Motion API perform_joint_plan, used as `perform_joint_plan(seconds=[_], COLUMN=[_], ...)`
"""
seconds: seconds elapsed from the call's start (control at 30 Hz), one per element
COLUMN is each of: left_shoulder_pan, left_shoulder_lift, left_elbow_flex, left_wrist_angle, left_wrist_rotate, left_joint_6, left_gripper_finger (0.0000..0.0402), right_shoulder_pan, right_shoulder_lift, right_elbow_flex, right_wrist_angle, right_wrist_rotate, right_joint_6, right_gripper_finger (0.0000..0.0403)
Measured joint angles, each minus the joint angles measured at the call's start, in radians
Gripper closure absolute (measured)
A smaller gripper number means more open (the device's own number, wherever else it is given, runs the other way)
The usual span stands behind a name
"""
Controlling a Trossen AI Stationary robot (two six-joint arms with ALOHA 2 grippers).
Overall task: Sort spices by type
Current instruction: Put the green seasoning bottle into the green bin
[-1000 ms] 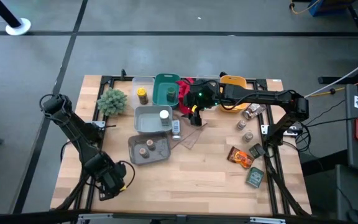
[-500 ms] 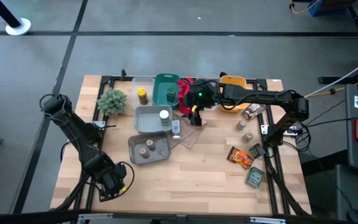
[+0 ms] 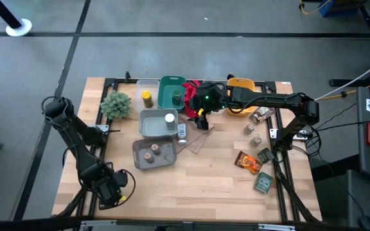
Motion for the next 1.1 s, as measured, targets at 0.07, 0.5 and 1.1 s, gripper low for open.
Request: perform_joint_plan(seconds=[0.07, 0.5, 1.1], left_shoulder_pan=[-0.005, -0.029, -0.031], left_shoulder_lift=[0.0, 0.001, -0.002], left_elbow_flex=[0.0, -0.06, -0.071], left_wrist_angle=[0.002, 0.095, 0.072], left_wrist_rotate=[-0.009, -0.025, -0.027], left_joint_6=[-0.005, 0.015, 0.097], left_gripper_finger=[0.0093, 0.0093, 0.0176], right_shoulder_pan=[0.0, 0.0, -0.001], right_shoulder_lift=[0.0, 0.0, 0.0], right_elbow_flex=[0.0, 0.0, 0.0], right_wrist_angle=[0.0, 0.0, 0.0], right_wrist_rotate=[0.0, 0.0, 0.0], right_joint_6=[0.0, 0.0, 0.0], right_gripper_finger=[0.0102, 0.0102, 0.0102])
